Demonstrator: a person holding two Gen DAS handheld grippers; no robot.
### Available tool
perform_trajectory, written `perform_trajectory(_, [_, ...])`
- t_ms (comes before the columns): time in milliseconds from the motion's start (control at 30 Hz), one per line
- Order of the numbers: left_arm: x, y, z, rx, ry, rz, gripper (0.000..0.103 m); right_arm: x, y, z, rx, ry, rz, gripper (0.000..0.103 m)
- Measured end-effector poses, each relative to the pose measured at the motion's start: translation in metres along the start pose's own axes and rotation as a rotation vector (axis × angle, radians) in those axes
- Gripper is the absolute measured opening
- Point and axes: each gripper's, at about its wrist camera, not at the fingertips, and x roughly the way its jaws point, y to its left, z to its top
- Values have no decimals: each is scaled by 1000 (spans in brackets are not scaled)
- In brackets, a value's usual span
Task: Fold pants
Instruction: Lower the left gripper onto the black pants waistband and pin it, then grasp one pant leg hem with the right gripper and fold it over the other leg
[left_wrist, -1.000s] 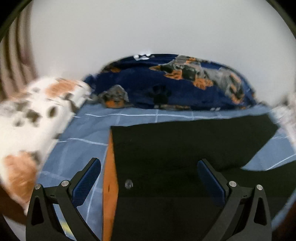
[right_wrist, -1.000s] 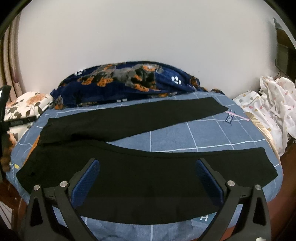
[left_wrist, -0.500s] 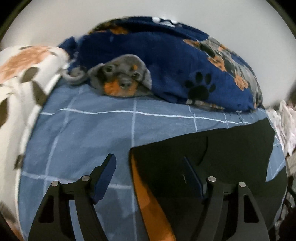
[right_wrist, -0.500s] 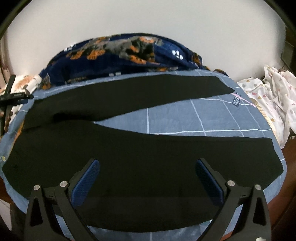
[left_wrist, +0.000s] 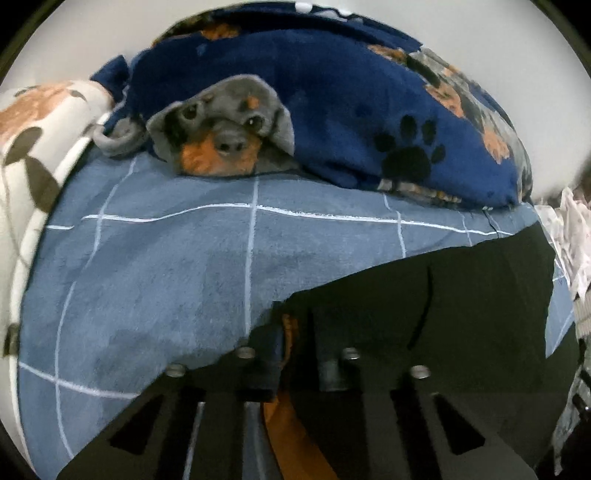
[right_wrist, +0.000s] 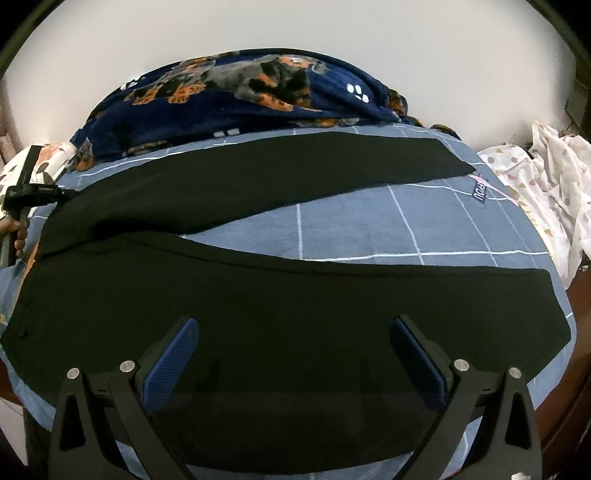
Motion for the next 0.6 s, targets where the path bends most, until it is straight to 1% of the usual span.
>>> perform_trajectory(67, [-13,-11,-6,31,-45,27,9,-3,1,5,-5,-16,14,103])
perform_trajectory(133, [-35,-22,-17,35,-109,21,9,-5,-1,15,22,-21,60,103])
perform_trajectory(167, [-50,-28,-23,32,-151,6,9,-4,-3,23,50,-27,106,103])
perform_trajectory(233, [-65,-49,-29,44,-214,3,9,0,-7,39,104,-19,215,103])
perform_trajectory(267, [-78,-56,-36,54,-252,-6,9,6,-8,51,141,-1,287,103])
perform_trajectory(300, [-96,-65,-46,68,-305,-31,9,12,-7,62,174,17,357,103])
perform_trajectory(333, [-103,-73,-48,74,-331,-44,9,20,-5,72,205,32,418,103])
perform_trajectory(367, [-118,-81,-57,83,-366,-68,9,26,-2,79,225,41,456,103])
perform_trajectory(467, [-141,-97,-72,85,-415,-113,9,59,13,113,296,99,620,102])
perform_trajectory(500, [-149,-103,-83,85,-426,-119,9,67,15,120,313,107,647,102])
perform_trajectory(567, [-156,-114,-100,97,-426,-120,9,90,22,138,371,138,732,101])
perform_trajectory(600, [-159,-118,-109,96,-424,-128,9,105,23,148,425,159,763,101])
